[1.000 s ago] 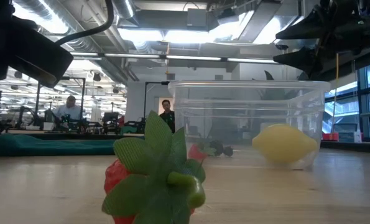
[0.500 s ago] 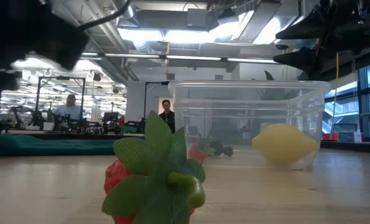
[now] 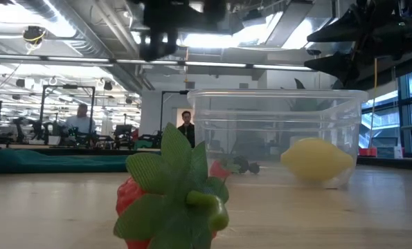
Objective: Pick and placing Produce into tupperware
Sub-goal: Put the cherry into the transparent bin
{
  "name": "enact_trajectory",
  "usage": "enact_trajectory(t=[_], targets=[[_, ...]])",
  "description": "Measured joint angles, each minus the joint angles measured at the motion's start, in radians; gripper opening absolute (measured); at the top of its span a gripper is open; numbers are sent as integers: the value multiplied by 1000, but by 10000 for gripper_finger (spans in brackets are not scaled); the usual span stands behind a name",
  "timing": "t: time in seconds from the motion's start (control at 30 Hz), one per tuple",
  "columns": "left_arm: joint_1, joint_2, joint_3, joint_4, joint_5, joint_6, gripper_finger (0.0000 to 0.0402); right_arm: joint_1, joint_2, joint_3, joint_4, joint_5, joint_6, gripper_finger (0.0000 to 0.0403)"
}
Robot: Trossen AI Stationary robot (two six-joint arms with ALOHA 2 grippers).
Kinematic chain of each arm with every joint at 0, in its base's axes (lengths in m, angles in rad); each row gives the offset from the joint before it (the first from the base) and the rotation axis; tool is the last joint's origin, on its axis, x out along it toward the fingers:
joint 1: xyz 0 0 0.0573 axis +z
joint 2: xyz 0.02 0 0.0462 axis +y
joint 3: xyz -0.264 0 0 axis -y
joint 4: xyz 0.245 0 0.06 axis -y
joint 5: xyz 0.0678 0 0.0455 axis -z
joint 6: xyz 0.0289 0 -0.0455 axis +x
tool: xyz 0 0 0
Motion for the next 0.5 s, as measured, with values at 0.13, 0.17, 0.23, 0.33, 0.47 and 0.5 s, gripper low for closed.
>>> enact_trajectory(t=[0.13,0.17,0.23,0.33,0.47,0.5], targets=[[58,15,-2,-35,0,18,99,0,0,0,0,0,0,289],[67,19,-2,-44,-1,26,97,0,0,0,0,0,-1,289],[83,32,1,-44,-2,34,96,0,0,0,-2,0,-6,289],[91,44,-2,-49,3,33,98,0,0,0,-5,0,-24,289],[90,59,-1,11,14,32,109,0,1,0,-5,0,-27,289],[89,71,2,38,14,32,109,0,1,0,-5,0,-28,289]])
